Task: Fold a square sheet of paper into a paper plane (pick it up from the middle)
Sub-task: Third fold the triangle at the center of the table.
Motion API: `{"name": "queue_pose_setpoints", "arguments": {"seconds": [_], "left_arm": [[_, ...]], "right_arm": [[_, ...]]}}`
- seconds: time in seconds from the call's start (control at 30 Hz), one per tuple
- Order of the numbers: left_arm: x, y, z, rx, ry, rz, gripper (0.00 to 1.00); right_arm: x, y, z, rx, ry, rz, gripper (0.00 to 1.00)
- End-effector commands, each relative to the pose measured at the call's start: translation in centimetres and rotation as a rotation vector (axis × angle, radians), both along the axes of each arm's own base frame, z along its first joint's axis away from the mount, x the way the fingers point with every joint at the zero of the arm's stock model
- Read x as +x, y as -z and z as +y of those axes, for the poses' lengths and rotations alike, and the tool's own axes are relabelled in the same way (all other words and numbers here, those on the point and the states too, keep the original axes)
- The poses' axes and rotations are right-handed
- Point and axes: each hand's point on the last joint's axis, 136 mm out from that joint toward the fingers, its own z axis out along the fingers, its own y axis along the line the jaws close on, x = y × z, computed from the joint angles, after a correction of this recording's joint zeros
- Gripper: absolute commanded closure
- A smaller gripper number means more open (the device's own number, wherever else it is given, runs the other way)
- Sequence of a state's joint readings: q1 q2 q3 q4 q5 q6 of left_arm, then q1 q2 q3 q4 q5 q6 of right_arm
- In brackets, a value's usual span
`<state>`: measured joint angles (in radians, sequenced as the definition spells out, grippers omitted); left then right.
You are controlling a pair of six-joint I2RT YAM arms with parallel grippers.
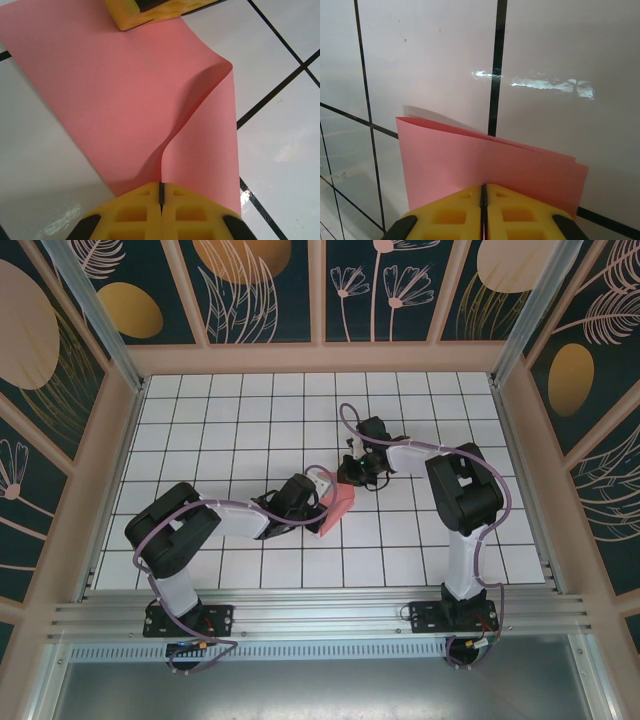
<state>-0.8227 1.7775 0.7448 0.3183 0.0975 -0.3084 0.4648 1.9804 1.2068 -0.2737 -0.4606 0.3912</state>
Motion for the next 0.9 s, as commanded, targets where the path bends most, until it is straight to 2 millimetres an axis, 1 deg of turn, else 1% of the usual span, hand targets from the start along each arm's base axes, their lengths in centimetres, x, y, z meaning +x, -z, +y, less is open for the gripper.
{"name": "queue_pose_setpoints", "arguments": {"seconds": [0.0,0.07,0.1,0.17,0.23,0.33,0.4,0.53,0.57,0.63,0.87], "left_arm": [[-0.5,1.6,0.8,0.028,0.001,0.028,1.00],[-0.4,1.6,0.8,0.031,0.001,0.029,1.00],[-0.5,1.6,0.7,0.029,0.004,0.030,1.00],[-0.4,1.6,0.8,0.035,-0.001,0.025,1.00],[-0.4,1.6,0.8,0.038,0.001,0.024,1.00],[-0.4,1.6,0.8,0.034,0.003,0.027,1.00],[-0.4,1.5,0.7,0.033,0.004,0.024,1.00],[-0.4,1.5,0.9,0.042,0.005,0.021,1.00],[-0.4,1.5,0.8,0.042,0.009,0.021,1.00],[-0.4,1.5,0.9,0.046,0.009,0.018,1.00],[-0.4,1.5,0.9,0.050,0.007,0.018,1.00]], "right_arm": [[0.7,-3.7,0.3,0.028,0.035,-0.077,0.86],[0.9,-5.3,-0.4,0.039,0.068,-0.110,0.84],[0.8,-5.7,-0.7,0.040,0.082,-0.119,0.84],[0.3,-6.5,-1.3,0.046,0.117,-0.135,0.84],[-1.0,-6.9,-1.4,0.083,0.133,-0.131,0.87],[-3.1,-6.5,-1.4,0.106,0.143,-0.104,0.92],[-4.5,-6.1,-0.8,0.130,0.131,-0.087,0.95],[-6.2,-5.1,0.1,0.161,0.121,-0.049,0.96],[-6.4,-4.7,0.2,0.168,0.126,-0.036,0.97],[-7.1,-4.2,1.0,0.174,0.106,-0.022,0.98],[-8.2,-2.7,1.3,0.184,0.111,0.019,0.98]]}}
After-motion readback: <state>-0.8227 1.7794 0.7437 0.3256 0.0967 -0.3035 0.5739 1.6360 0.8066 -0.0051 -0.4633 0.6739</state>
